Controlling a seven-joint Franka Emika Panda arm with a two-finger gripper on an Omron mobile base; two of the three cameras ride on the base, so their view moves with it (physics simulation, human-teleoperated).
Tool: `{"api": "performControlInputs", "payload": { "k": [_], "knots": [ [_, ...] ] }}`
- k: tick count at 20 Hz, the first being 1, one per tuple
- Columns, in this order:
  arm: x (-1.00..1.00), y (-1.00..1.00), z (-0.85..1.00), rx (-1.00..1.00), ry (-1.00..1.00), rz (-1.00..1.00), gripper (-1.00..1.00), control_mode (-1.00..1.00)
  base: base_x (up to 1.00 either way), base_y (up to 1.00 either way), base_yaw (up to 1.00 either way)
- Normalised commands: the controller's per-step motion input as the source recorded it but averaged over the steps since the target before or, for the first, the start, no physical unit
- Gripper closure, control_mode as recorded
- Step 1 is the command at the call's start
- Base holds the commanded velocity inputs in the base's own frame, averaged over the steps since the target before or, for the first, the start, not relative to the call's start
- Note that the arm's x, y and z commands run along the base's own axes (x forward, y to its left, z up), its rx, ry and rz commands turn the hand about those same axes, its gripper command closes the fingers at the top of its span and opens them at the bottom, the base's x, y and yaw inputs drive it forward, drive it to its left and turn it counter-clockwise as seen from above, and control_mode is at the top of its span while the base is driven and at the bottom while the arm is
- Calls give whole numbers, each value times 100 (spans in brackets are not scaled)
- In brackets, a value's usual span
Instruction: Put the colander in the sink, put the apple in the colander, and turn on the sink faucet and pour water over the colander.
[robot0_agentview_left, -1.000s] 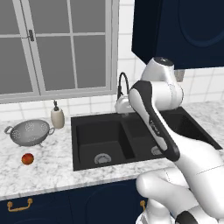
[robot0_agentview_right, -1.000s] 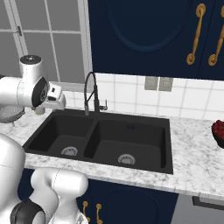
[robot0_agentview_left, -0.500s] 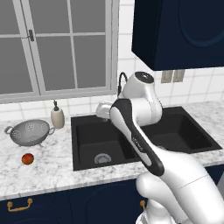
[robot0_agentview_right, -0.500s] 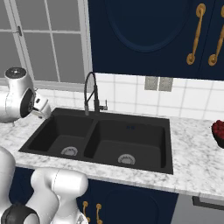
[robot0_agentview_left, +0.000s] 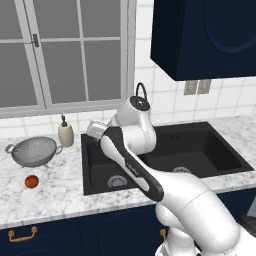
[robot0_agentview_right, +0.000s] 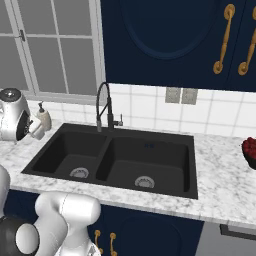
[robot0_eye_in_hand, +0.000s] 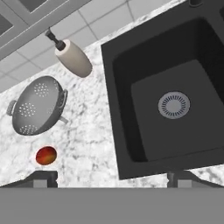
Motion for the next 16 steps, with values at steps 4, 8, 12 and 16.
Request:
{"api": "performControlInputs", "payload": {
  "k": [4, 8, 12, 16],
  "knots": [
    [53, 67, -20, 7, 0, -5, -100, -100, 0, 0, 0],
    [43, 52, -17, 5, 0, 0, -100, -100, 0, 0, 0],
    [21, 38, -19, 12, 0, 0, -100, -100, 0, 0, 0],
    [0, 21, -12, 18, -4, 0, -100, -100, 0, 0, 0]
  ]
}}
